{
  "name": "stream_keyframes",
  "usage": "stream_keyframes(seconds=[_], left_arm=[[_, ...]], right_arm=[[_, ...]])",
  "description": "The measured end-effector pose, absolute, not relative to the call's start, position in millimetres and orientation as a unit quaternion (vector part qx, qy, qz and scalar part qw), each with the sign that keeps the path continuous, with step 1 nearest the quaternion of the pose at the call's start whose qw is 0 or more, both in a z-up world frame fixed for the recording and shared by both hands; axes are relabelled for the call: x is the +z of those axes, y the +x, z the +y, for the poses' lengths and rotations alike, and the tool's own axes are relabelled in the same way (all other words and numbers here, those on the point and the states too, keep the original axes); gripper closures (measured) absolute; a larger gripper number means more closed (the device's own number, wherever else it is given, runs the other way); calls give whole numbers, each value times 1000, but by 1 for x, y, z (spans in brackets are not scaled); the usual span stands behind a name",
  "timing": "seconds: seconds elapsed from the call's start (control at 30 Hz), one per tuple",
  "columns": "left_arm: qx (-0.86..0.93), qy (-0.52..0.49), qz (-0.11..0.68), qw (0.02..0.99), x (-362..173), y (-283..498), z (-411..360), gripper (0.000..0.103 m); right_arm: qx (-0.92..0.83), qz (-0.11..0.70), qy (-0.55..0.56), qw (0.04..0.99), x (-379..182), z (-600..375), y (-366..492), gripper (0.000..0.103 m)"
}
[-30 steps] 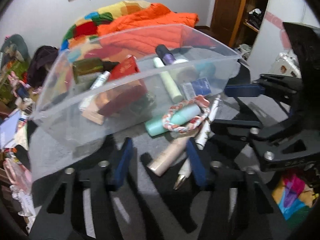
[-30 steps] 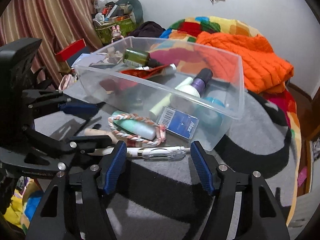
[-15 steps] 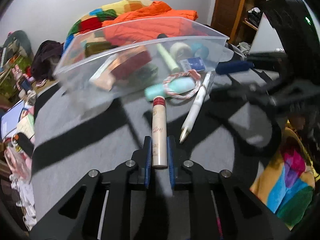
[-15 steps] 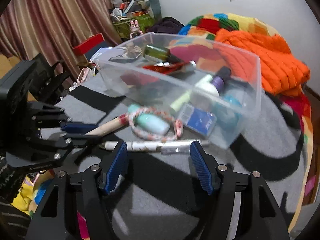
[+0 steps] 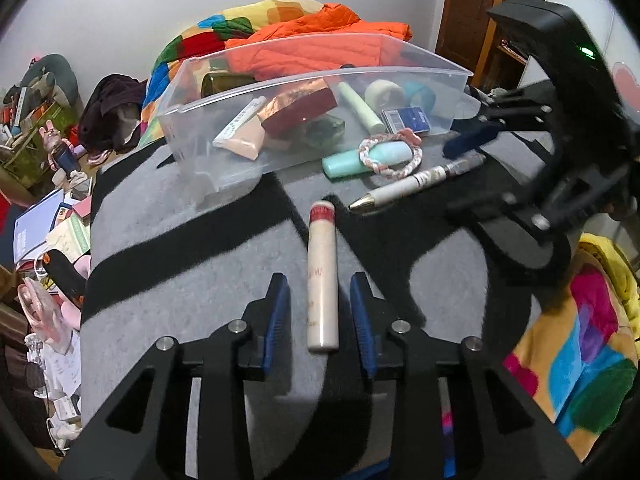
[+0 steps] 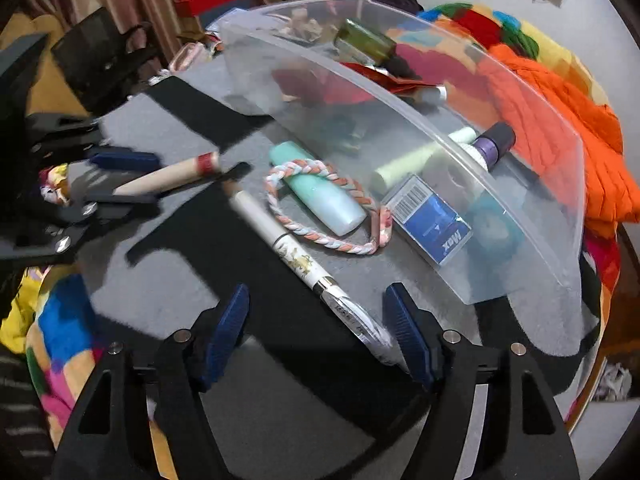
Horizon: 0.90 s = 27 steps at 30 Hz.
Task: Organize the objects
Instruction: 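Grasp the beige cylindrical tube with the left tool while the right tool grasps the white pen, then lower the tube and pen into the clear box and open both tools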
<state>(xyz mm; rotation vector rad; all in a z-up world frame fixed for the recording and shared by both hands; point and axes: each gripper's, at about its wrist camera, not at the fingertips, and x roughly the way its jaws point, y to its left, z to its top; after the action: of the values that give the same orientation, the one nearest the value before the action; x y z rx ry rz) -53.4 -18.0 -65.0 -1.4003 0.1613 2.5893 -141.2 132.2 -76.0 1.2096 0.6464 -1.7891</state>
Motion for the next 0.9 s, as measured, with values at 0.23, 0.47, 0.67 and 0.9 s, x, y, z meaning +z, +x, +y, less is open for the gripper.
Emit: stream_keyframes(seconds=[0.23,0.47,0.67,0.9], left_arm=[[878,-469,41,91,-68,-70,-16,73],[888,-452,37,76,-67,-56,-13,89],[900,-430,18,63,-51,-44,-14,89],[923,-380,0,61,-10,-43,-13,89]], right_arm=[[-725,219,489,432,-73,143,-136,83],[-749,200,457,436,-70,146,-98,91],[-768,163,434,441,-58,158,-76,91],[-804,116,389,434,-21,166,-83,91]])
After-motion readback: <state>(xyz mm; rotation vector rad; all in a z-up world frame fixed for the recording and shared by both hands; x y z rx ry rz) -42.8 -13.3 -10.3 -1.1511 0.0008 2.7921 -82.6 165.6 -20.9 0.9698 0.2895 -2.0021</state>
